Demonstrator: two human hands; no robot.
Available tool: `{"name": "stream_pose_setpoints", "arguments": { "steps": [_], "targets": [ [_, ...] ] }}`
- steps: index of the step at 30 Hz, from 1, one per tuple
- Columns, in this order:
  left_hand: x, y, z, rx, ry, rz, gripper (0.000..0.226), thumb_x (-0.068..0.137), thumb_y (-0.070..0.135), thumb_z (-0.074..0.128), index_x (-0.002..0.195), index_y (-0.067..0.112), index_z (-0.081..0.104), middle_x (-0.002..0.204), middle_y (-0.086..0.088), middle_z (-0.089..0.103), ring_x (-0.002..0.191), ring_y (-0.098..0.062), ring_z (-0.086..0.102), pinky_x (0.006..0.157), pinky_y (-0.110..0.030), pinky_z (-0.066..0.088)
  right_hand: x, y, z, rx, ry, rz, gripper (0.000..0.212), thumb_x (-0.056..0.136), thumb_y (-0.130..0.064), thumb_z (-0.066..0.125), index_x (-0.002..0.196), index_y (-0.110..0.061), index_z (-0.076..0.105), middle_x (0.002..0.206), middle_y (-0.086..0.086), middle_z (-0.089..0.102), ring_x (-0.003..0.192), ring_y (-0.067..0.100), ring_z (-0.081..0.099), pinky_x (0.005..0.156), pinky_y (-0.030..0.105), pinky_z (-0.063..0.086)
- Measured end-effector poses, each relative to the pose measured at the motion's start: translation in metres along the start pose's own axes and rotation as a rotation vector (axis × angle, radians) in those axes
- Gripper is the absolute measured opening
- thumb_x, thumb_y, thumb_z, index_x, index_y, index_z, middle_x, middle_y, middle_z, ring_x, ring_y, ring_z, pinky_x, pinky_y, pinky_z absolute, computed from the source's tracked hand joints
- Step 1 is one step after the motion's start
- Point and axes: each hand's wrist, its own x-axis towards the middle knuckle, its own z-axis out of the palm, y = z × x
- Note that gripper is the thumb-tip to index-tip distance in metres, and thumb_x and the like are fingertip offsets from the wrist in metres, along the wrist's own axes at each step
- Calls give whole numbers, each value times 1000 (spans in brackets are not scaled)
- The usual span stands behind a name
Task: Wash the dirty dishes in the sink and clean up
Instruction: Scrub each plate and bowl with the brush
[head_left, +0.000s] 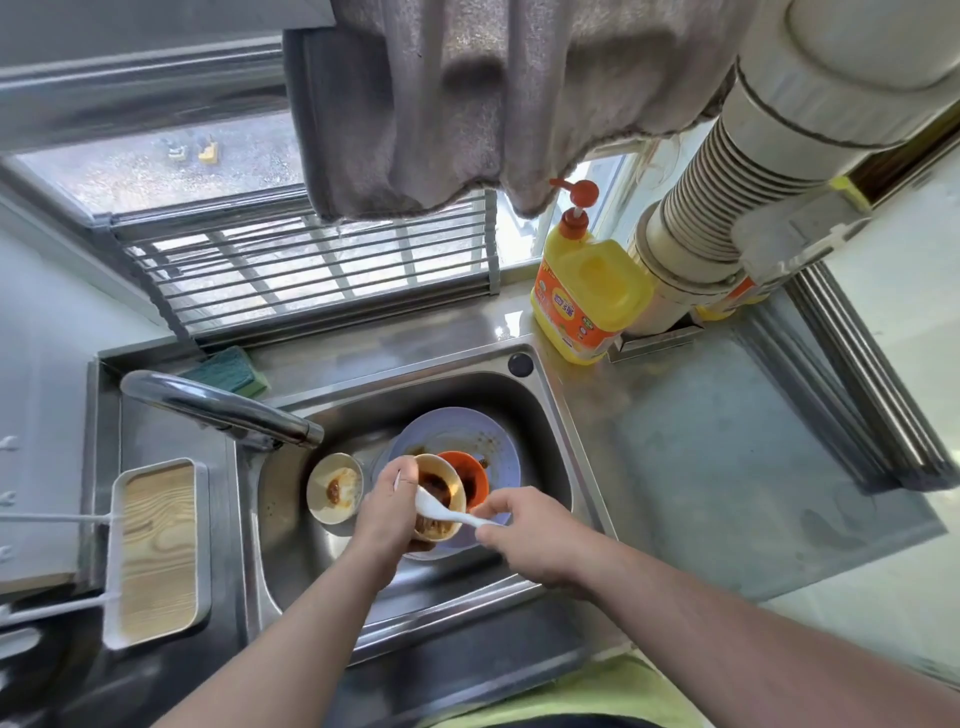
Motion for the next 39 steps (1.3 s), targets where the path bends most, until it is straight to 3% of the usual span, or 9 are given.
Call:
{"name": "stream_pose_setpoints", "arguments": {
  "steps": [5, 8, 13, 18, 21, 24, 26, 30, 39],
  "targets": [
    [-1, -13, 7, 348, 19, 279, 59, 91, 33, 64, 144, 53, 47, 116, -2, 41, 107, -18, 50, 106, -34, 45, 2, 27, -21, -112, 146, 56, 23, 91, -37, 55, 109, -42, 68, 98, -15, 72, 83, 9, 68, 77, 33, 57],
    [-5, -20, 8, 511, 73, 465, 74, 83, 37, 81, 146, 51, 44, 108, 4, 38, 99, -11, 45, 95, -24, 40, -2, 43, -26, -86, 186, 80, 19, 93, -34, 57, 107, -43, 67, 93, -15, 71, 82, 10, 69, 76, 32, 56],
    [6, -41, 10, 753, 121, 806, 94, 59, 35, 97, 139, 42, 47, 99, 4, 38, 92, -24, 45, 76, -42, 56, -2, 51, -21, -27, 221, 79, 23, 96, -33, 54, 114, -42, 65, 84, -9, 70, 71, 13, 64, 66, 30, 50],
    [11, -51, 4, 926, 185, 1184, 103, 47, 22, 102, 137, 32, 53, 99, -4, 46, 94, -26, 42, 62, -38, 58, -2, 53, -15, -35, 262, 57, 28, 99, -36, 54, 125, -43, 62, 97, -18, 70, 83, 4, 64, 71, 28, 48],
    [12, -55, -4, 612, 297, 822, 82, 70, 31, 93, 139, 37, 50, 108, 0, 46, 98, -24, 48, 85, -39, 52, -1, 53, -12, 28, 248, 36, 26, 100, -35, 57, 125, -41, 64, 106, -22, 69, 95, 1, 64, 87, 29, 53],
    [24, -58, -19, -377, 416, 24, 58, 96, 35, 68, 148, 38, 42, 134, -7, 57, 113, -26, 60, 97, -48, 55, 2, 55, -8, 84, 219, 16, 26, 100, -32, 60, 124, -38, 66, 109, -23, 68, 101, -1, 63, 93, 28, 50],
    [42, -68, -33, -871, 446, -219, 50, 102, 29, 58, 149, 27, 41, 140, -14, 56, 115, -33, 64, 90, -53, 59, 5, 59, -4, 121, 211, 5, 25, 99, -31, 62, 122, -37, 68, 101, -25, 69, 93, -2, 63, 88, 27, 49],
    [61, -87, -51, -831, 446, -285, 52, 105, 18, 59, 153, 21, 40, 147, -12, 50, 117, -30, 57, 89, -46, 55, 15, 67, 3, 162, 209, -14, 21, 97, -32, 63, 115, -42, 71, 69, -31, 62, 69, 0, 55, 77, 28, 46],
    [52, -93, -51, -844, 253, -433, 42, 96, 22, 75, 132, 10, 57, 121, -15, 69, 108, -28, 70, 103, -46, 57, 22, 62, 5, 177, 203, -71, 20, 100, -26, 65, 108, -43, 72, 62, -24, 62, 60, 0, 54, 71, 28, 42]
  ]
}}
